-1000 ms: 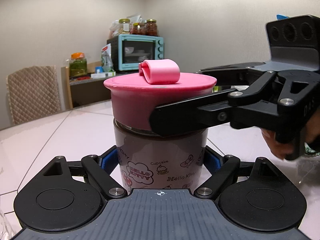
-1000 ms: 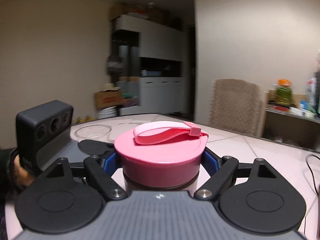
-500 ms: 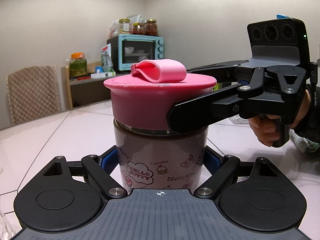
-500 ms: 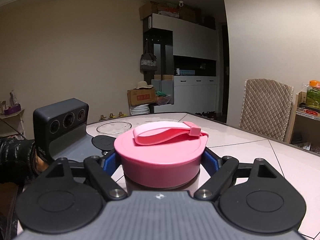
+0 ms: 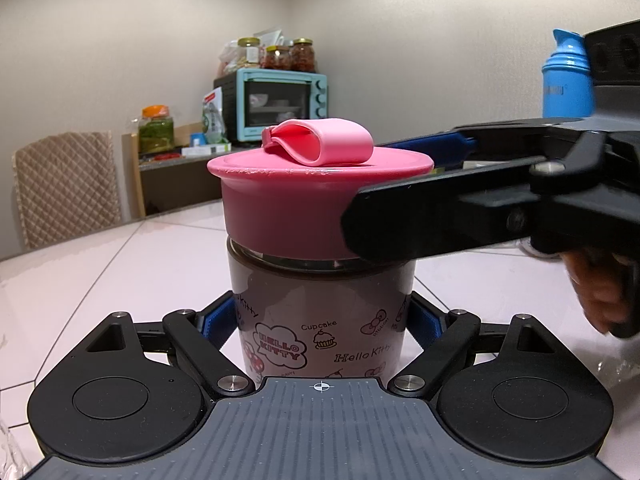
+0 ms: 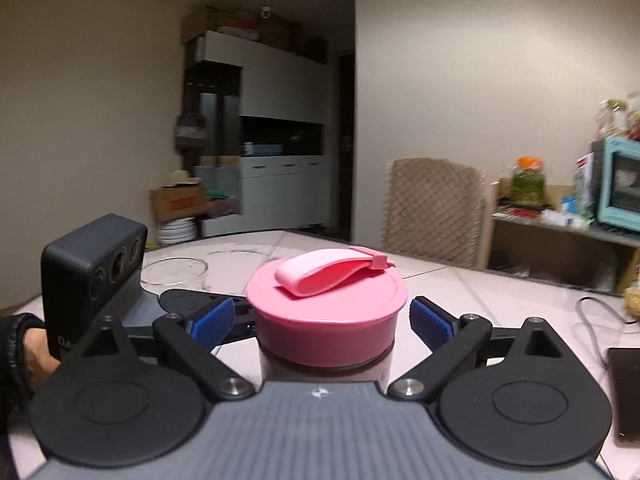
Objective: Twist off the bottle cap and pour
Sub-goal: 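Regrasp the pink cap with the right gripper, twist, and release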
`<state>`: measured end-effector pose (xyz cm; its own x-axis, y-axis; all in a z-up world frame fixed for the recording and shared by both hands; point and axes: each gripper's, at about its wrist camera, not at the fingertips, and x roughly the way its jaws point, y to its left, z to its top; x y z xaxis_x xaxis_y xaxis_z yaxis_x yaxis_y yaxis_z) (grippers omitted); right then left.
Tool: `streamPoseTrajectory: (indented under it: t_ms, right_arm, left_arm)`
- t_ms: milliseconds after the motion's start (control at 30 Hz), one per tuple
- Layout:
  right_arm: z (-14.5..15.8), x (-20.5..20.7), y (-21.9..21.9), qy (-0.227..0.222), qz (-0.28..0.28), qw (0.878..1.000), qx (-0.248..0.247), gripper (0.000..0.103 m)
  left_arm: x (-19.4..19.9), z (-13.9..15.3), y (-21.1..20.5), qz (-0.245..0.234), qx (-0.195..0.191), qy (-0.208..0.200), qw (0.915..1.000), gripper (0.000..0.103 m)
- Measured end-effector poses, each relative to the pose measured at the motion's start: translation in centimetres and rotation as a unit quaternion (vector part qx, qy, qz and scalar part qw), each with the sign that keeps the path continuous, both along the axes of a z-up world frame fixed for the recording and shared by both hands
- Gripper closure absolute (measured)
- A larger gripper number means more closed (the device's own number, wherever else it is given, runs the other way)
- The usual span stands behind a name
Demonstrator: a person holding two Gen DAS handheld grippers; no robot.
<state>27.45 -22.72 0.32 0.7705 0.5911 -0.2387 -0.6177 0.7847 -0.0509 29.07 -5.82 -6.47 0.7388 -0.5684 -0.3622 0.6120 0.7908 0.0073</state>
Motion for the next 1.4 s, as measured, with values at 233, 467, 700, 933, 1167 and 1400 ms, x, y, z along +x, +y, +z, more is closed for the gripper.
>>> streamPoseTrajectory:
  t_ms: [233, 467, 700, 933, 1167, 1400]
  right_arm:
    - [-1.3, 0.2, 1.7, 0.004, -0.067, 0.998, 0.013, 0.007]
    - [-1.8, 0.4, 2.6, -0.004, -0.091, 0.996, 0.023, 0.008]
    - [-2.1, 0.2, 3.5, -0.011, -0.097, 0.995, 0.014, 0.014]
    - [-2.3, 0.0, 3.7, -0.013, -0.1, 0.995, 0.014, 0.017]
    - [-2.1, 0.8, 2.1, -0.005, -0.04, 0.999, 0.007, 0.018]
    - [-1.7, 2.4, -0.3, 0.01, 0.049, 0.999, 0.003, 0.018]
  left_arm:
    - [0.1, 0.0, 0.0, 0.0, 0.0, 0.0, 1.0, 0.013]
    - [0.1, 0.1, 0.0, 0.0, 0.0, 0.0, 1.0, 0.013]
    - [0.1, 0.1, 0.0, 0.0, 0.0, 0.0, 1.0, 0.013]
    - [0.1, 0.0, 0.0, 0.0, 0.0, 0.0, 1.0, 0.013]
    - [0.0, 0.1, 0.0, 0.0, 0.0, 0.0, 1.0, 0.013]
    - [0.0, 0.1, 0.0, 0.0, 0.0, 0.0, 1.0, 0.013]
